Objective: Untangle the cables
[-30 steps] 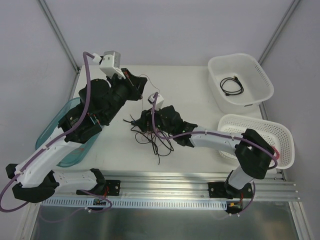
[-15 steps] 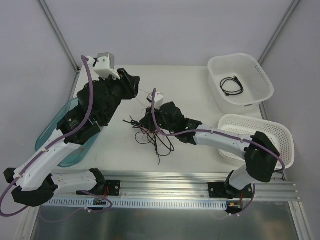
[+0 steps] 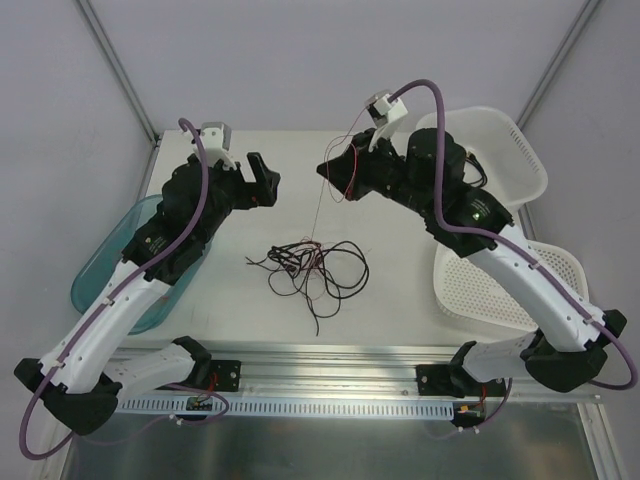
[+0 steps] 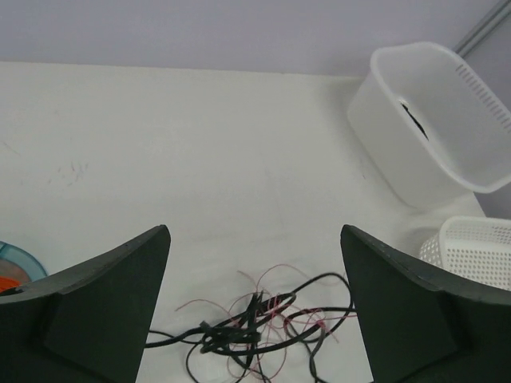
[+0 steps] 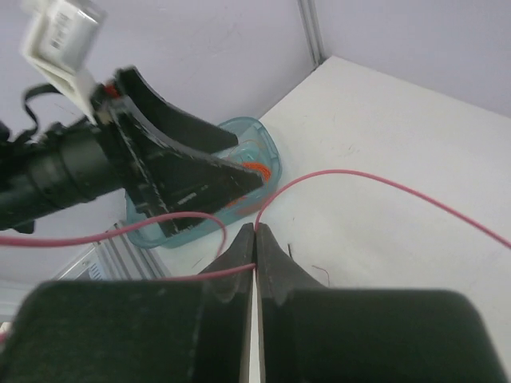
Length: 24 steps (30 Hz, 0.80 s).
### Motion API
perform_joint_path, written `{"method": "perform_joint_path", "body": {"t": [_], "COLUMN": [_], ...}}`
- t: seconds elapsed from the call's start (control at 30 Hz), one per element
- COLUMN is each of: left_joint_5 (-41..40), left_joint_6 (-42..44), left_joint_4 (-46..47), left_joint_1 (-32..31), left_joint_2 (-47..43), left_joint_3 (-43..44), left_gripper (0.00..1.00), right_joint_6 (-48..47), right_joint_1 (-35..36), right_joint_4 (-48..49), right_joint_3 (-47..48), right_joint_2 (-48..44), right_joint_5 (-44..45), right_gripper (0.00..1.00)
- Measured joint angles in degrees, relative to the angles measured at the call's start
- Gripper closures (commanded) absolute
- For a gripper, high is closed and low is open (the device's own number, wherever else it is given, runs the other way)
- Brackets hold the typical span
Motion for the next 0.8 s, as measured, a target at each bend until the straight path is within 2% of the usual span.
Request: {"method": "perform_joint_path", "body": {"t": [0.33, 0.5, 0.67, 0.8], "left_joint_5": [11.32, 24.52, 33.44, 34.07], "left_joint_6": [4.46, 5.68, 4.87, 4.07], "left_joint_4": [2.95, 7.82, 13.44, 17.66], "left_joint_1": [2.69, 2.69, 2.29, -2.08], "left_joint_2": [-1.68, 0.20, 2.01, 6.34], "left_joint_3": [-12.02, -19.21, -23.85, -25.77], "left_gripper": [0.03, 0.02, 0.07, 0.11], "right_joint_6": [-4.20, -4.92, -5.88, -7.19], "right_joint_1": [-5.22, -6.91, -7.26, -7.37], "right_joint_4": [-9.40, -10.29, -10.05, -8.83], "right_joint_3": [11.78, 16.92, 23.67, 24.28], "right_joint_2": [-0.85, -1.05, -0.83, -1.81], "right_joint_5": [1.44, 1.84, 1.88, 2.49], "right_gripper": [0.99, 0.99, 0.99, 0.99]}}
